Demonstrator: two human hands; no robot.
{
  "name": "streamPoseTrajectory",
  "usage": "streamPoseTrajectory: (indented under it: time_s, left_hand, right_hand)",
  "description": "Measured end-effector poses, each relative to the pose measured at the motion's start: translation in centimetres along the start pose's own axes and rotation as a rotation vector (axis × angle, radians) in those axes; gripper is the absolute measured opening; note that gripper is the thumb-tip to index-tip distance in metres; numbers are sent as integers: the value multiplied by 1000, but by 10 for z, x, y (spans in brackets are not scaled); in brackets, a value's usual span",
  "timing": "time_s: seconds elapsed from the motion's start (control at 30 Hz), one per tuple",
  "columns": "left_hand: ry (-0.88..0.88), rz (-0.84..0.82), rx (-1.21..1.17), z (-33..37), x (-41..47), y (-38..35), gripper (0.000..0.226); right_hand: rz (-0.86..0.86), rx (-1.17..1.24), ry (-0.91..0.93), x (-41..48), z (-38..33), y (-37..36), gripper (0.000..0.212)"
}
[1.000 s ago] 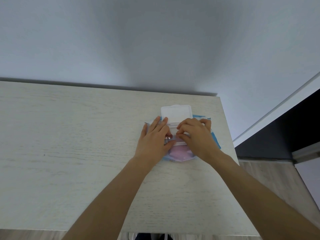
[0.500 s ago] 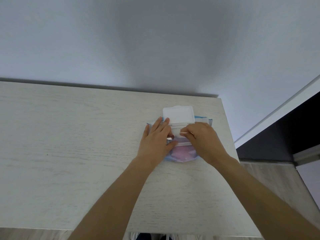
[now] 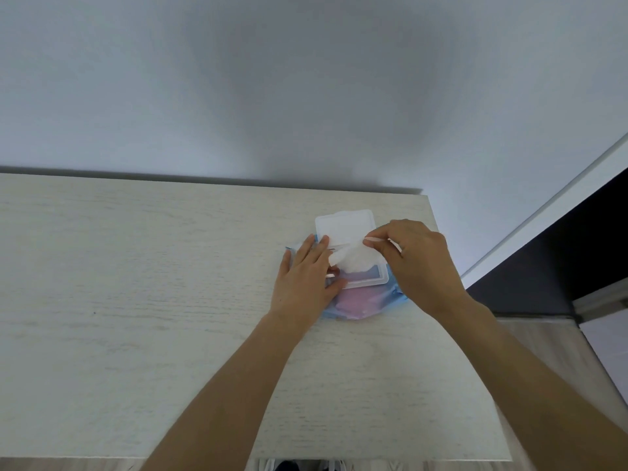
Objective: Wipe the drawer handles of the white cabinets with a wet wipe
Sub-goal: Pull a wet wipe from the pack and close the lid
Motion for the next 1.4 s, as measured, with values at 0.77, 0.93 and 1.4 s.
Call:
streamPoseTrajectory:
  time_s: [0.77,0.93,1.4]
  left_hand:
    - [-166,232,73,12,-24,-7,50]
    - [-267,158,141,16,-24,-9,52]
    - [-336,-39,344,14,-17,-20,64]
  right_hand:
    - [8,133,27,0,-7,28,11]
    - [3,181,-86,-12,15,28,16]
    - [231,175,-87,13,21,78,18]
Point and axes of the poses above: each hand's wrist, its own x-axis towards the middle knuckle, its own y-axis out of the back of the hand, z = x × y, the point moved 3 cm from there along x, towards the middle knuckle, and after that the axes turned 8 degrees about z, right-handed, at the moved point
